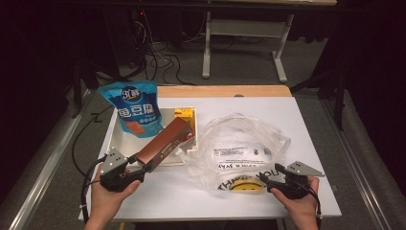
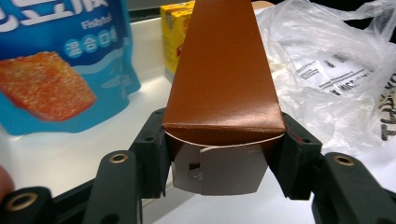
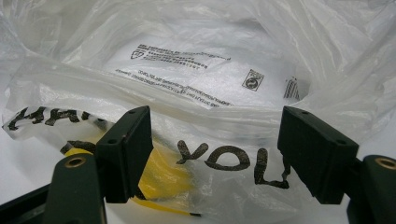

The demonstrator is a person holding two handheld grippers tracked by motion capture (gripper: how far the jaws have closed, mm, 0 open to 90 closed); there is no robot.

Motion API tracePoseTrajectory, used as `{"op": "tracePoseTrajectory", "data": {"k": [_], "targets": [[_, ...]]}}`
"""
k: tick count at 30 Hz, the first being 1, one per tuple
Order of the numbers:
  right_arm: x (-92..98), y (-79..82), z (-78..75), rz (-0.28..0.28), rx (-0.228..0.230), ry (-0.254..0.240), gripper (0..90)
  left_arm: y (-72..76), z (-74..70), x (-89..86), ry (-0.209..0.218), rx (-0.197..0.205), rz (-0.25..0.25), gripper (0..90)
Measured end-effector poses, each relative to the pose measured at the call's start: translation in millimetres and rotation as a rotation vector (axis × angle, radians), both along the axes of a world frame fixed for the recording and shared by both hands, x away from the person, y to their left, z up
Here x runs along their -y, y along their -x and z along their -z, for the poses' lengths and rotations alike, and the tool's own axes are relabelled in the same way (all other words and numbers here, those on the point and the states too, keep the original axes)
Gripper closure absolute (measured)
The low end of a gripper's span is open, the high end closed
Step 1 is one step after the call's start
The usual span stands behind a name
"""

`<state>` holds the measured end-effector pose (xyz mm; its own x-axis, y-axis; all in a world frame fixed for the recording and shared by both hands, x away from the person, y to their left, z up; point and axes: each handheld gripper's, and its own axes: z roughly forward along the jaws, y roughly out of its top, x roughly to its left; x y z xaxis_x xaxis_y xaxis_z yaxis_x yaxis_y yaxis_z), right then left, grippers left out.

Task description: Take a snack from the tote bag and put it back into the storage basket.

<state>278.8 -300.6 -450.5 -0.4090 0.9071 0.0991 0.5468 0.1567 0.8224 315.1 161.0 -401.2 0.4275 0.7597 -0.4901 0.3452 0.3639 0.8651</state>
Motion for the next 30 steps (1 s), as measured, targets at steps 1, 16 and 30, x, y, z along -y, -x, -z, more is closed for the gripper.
{"op": "tracePoseTrajectory", "data": {"k": [1, 16, 30], "targets": [[0.0, 0.0, 0.0, 0.000, 0.000, 0.000, 26.6, 0.0, 0.0, 0.0, 0.000, 0.000, 0.000, 46.0], [0.1, -0.2, 0.3, 0.001, 0.000, -0.001, 27.0, -9.3, 10.7, -28.0, -0.005, -0.021, -0.084, 46.0], [0.2, -0.3, 0.6, -0.001, 0.003, -0.002, 27.4, -18.0, 32.5, -31.6, -0.063, -0.073, -0.107, 46.0]]}}
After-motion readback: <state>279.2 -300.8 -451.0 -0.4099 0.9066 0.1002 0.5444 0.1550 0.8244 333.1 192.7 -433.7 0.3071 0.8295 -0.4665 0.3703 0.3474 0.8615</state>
